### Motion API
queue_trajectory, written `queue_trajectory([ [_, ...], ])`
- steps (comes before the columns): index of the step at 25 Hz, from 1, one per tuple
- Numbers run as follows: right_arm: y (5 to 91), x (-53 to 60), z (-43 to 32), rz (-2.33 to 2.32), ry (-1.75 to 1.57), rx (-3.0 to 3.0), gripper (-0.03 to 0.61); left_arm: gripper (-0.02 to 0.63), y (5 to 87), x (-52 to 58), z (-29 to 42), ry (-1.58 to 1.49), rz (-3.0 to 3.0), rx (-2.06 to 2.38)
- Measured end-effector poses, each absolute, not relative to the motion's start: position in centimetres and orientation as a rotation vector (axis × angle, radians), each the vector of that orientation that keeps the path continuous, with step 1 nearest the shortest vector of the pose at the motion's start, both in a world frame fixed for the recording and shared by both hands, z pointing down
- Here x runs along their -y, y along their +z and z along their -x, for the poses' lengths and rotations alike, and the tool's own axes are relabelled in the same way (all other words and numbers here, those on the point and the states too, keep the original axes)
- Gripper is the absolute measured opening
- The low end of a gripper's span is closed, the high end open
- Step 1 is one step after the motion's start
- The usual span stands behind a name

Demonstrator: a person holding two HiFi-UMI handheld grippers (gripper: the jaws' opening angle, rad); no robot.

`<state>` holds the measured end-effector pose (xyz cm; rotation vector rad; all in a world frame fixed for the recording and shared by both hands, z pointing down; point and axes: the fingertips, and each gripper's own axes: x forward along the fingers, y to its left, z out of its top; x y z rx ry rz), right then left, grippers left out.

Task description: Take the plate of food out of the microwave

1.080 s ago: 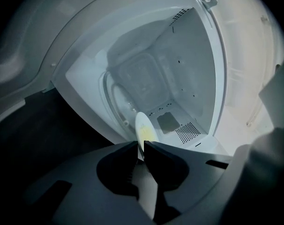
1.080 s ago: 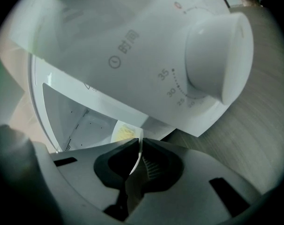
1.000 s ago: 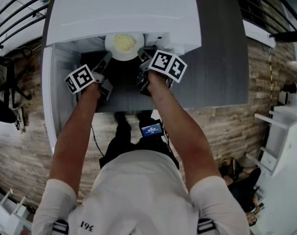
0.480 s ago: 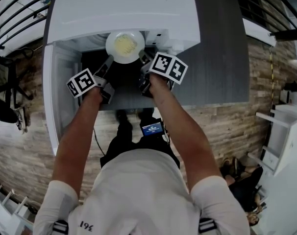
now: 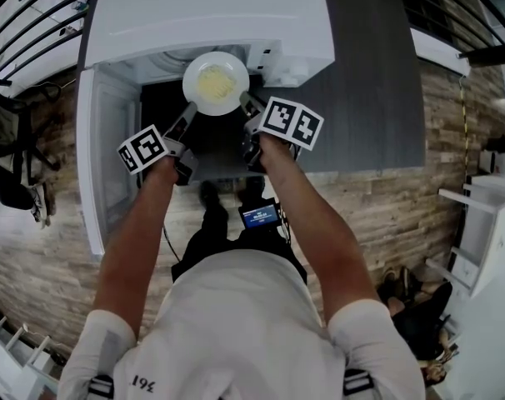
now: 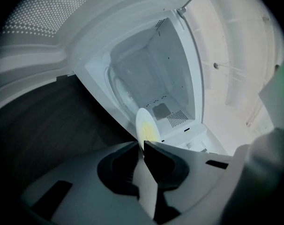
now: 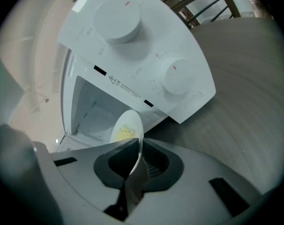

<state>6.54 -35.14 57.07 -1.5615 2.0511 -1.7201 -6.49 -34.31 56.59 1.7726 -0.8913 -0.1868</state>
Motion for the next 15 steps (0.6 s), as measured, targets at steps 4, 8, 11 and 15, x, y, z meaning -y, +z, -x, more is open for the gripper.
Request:
queue_trajectory([
  [4,56.9,33.3,-7.1,1.56,-1.717,-2.059,0.028,0.037,56.5,32.7,6.0,-0.179,-1.771,0.883],
  [8,57.1,31.4,-7.7,1.566,-1.724,-2.049,0.028,0.037,56.7,31.0,5.3,-0.16,-1.767,0.87],
  [11,57.4,29.8,-8.5,1.58,-1.723,-2.04,0.028,0.037,57.0,29.6,4.5,-0.133,-1.769,0.863],
  [15,57.8,27.6,-9.9,1.6,-1.724,-2.007,0.028,0.037,57.4,27.7,3.0,-0.104,-1.772,0.833],
])
